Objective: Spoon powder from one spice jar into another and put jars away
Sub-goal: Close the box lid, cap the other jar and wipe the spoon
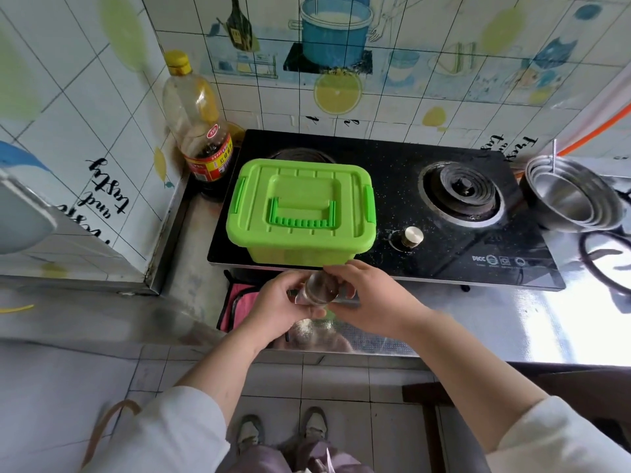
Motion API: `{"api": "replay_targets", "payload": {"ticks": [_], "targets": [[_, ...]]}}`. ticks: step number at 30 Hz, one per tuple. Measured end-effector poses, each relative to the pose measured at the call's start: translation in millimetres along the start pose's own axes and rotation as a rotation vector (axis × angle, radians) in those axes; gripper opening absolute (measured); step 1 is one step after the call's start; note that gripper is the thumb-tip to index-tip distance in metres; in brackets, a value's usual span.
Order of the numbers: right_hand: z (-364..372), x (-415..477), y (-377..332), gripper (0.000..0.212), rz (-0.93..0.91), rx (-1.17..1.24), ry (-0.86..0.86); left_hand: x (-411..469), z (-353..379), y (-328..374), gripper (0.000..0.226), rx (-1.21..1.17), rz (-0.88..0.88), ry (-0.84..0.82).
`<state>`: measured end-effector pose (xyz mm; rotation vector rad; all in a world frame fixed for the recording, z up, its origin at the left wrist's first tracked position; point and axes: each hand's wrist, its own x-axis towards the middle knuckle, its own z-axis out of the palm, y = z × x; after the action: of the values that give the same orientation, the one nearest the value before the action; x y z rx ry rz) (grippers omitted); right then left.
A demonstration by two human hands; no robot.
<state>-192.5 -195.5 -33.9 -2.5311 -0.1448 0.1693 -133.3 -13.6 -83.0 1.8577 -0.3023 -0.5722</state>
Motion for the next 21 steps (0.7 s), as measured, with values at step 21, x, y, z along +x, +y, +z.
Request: {"api": "replay_targets", "payload": {"ticks": [21], "targets": [[21.9, 4.5, -16.6, 0.099, 0.165, -0.127, 0.115, -5.5, -8.4, 4.4, 0.049, -0.007, 0.029, -0.029]]}}
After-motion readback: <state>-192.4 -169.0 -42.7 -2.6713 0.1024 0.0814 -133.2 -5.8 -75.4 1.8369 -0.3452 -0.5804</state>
